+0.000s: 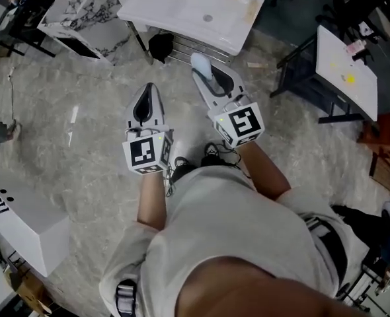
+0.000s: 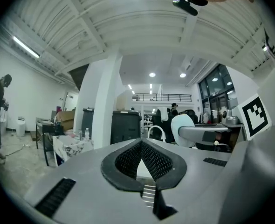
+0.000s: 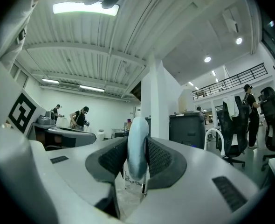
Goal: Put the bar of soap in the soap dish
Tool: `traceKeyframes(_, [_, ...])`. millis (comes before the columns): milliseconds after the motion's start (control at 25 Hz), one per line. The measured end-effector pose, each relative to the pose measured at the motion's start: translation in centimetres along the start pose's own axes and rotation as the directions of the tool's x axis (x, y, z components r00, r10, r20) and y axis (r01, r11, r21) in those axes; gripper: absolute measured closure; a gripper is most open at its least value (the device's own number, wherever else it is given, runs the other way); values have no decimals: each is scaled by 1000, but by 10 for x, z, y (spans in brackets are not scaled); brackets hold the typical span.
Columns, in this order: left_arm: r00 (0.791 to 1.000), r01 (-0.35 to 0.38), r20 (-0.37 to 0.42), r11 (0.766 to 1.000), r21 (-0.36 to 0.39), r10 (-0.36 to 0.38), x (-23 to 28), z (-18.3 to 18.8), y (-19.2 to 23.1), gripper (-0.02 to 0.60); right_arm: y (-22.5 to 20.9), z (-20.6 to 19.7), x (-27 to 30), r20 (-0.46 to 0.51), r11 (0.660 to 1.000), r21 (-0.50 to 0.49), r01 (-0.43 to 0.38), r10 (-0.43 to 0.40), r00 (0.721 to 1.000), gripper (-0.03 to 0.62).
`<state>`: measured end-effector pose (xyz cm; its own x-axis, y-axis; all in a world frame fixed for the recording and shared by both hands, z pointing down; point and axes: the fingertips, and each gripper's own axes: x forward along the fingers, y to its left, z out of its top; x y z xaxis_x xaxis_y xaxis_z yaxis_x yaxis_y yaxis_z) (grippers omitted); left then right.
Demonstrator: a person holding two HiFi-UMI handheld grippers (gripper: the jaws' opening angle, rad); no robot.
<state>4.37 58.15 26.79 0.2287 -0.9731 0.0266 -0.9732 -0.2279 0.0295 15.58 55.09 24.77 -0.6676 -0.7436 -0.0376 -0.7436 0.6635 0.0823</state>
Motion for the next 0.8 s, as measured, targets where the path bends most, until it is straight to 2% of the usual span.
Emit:
traceKeyframes(400, [999, 48, 10, 999, 4, -48, -33, -9, 65, 563, 68, 6, 37, 18, 1000, -28, -8, 8, 1000, 477])
traceKeyframes(560, [999, 50, -1, 999, 0, -50, -33, -11, 93, 563, 80, 5, 57, 19, 1000, -25, 9, -9, 1000, 479])
traceKeyframes(800, [999, 46, -3, 999, -18, -46, -22, -18, 110, 563, 82, -5, 79, -6, 1000, -23, -1, 1, 1000, 479])
